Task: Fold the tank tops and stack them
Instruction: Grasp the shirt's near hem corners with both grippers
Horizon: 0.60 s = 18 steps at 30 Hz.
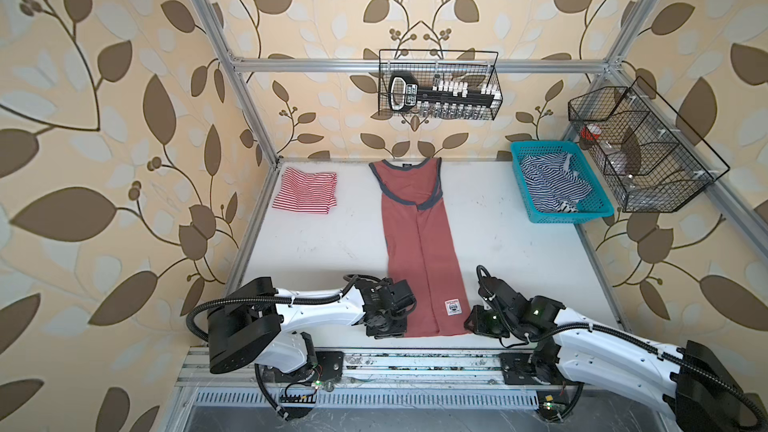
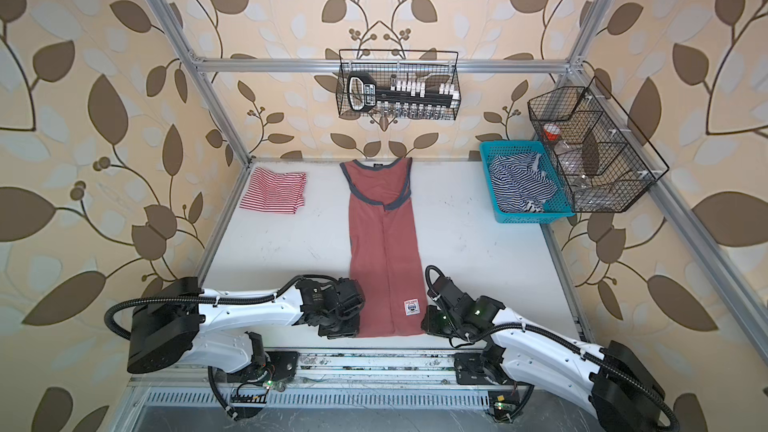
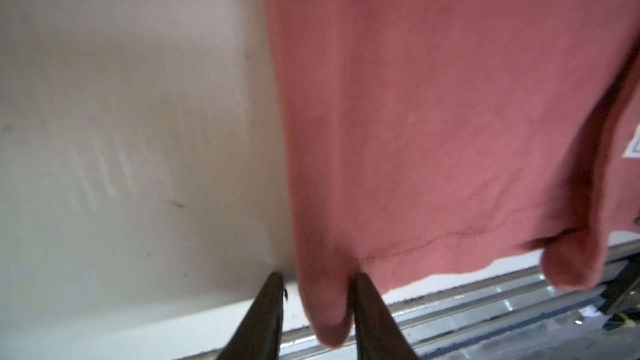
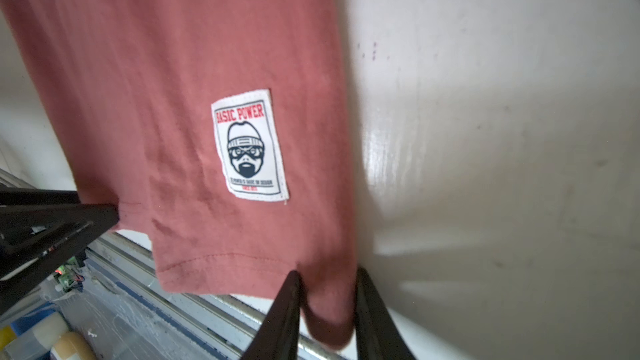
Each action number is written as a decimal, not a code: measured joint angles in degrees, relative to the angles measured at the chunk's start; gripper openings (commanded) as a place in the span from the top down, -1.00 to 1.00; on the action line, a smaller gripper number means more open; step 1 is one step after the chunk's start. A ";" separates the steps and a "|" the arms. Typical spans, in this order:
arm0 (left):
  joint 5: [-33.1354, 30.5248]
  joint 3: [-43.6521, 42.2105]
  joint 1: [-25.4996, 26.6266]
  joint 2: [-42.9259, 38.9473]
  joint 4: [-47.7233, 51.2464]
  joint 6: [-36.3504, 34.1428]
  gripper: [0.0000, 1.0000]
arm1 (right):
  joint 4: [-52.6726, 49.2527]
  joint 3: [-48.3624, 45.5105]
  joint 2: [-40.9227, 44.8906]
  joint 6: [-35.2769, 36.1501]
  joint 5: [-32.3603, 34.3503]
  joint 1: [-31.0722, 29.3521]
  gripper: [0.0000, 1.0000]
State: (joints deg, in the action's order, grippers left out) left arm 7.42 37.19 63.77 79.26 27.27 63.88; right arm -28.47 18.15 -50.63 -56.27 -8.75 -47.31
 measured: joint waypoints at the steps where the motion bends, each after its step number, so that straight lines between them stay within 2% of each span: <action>1: 0.00 -0.13 0.26 0.02 -0.61 0.24 0.50 | 0.02 -0.04 0.00 -0.09 0.00 -0.11 0.54; 7: -0.20 -0.39 1.73 0.92 -3.26 1.18 0.98 | 0.02 -0.52 0.52 -0.68 -0.04 -0.68 0.96; 13: -1.18 -0.46 3.74 0.79 -3.56 2.43 1.00 | -0.87 -0.72 3.52 -1.38 0.59 -3.06 1.00; 18: -2.34 -2.10 7.06 -1.40 -3.41 4.33 1.00 | -2.69 -0.83 7.78 -3.96 2.23 -8.55 1.00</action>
State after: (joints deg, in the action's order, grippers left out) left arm 5.08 35.09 70.83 77.87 23.86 68.20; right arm -31.16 17.32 -42.85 -60.23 -6.52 -55.86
